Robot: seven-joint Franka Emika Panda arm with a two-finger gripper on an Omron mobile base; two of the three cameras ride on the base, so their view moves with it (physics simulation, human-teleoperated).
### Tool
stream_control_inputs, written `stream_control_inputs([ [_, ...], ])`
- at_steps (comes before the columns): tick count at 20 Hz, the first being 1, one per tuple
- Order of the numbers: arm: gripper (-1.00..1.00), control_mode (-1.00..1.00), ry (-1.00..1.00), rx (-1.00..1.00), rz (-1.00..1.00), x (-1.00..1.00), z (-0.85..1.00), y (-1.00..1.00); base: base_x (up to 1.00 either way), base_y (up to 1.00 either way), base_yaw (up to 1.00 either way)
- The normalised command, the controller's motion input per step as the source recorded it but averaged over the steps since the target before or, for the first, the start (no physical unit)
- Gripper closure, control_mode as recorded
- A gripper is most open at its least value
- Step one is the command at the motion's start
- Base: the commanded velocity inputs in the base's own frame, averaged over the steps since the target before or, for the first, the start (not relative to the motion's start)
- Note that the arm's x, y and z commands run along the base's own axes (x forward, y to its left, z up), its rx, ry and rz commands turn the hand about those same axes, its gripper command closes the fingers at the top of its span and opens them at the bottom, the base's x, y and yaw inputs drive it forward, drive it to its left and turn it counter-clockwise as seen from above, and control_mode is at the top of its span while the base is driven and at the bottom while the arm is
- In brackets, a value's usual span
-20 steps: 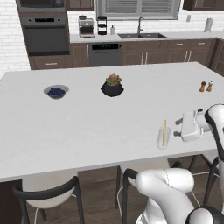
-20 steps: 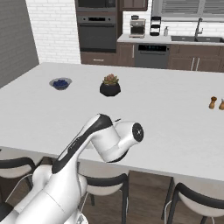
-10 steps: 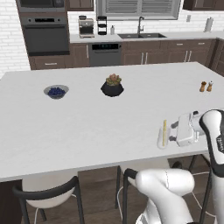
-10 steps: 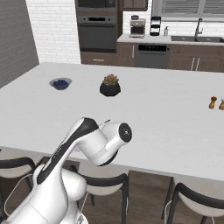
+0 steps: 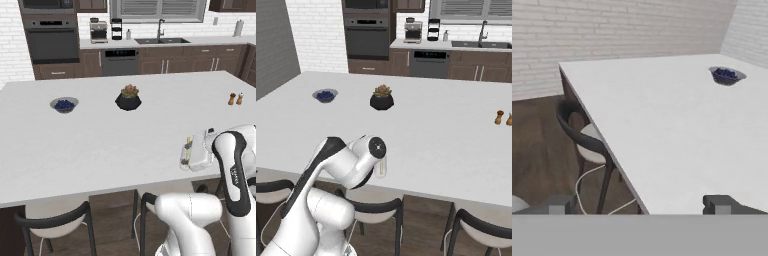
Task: Take a straw from the drawer in front and place it inside the glass cup on the dining counter.
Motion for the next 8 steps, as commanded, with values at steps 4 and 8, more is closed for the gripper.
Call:
stream_control_inputs([
  [4,-1.00,-1.00,0.02,-0.10,0.00,0.00,0.00,0.47,0.00,0.00,0.00],
  [8,-1.00,-1.00,0.05,-0.12,0.00,0.03,0.00,0.55,0.00,0.00,0.00],
])
